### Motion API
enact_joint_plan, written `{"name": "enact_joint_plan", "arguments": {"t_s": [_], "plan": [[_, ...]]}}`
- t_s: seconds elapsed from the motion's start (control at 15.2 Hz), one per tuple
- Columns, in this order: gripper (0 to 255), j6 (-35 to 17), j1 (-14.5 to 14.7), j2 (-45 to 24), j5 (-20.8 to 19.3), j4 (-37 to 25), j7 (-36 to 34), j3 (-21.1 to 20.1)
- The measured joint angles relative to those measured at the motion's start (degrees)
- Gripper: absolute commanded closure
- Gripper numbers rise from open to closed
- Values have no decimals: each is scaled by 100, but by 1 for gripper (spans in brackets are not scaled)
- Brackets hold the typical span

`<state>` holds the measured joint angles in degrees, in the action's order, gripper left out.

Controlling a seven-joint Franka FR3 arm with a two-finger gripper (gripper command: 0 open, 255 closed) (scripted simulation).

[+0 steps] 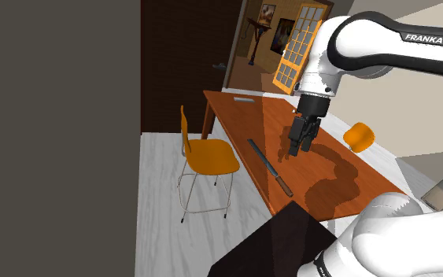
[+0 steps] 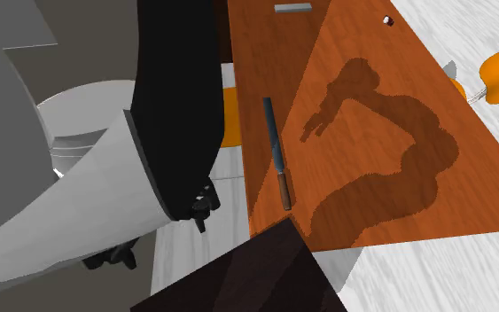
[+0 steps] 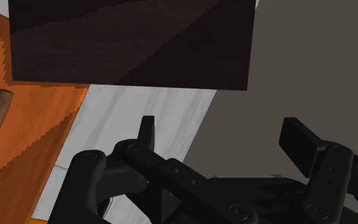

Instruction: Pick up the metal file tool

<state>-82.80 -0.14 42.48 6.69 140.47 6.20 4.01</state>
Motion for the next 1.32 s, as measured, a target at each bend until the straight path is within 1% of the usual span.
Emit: {"name": "enact_joint_plan", "arguments": {"t_s": [0.07, 0.2, 0.53, 0.86, 1.12, 1.32], "plan": [[0, 0, 0, 0, 0, 0, 0, 0], [0, -173, -46, -119, -59, 25, 17, 37], [0, -1114, -250, -592, -302, 365, 130, 215], [0, -2143, -461, -1429, -527, 412, 277, 466], [0, -2828, -595, -2051, -630, 335, 330, 631], [0, -3436, -701, -2613, -682, 289, 419, 790]]}}
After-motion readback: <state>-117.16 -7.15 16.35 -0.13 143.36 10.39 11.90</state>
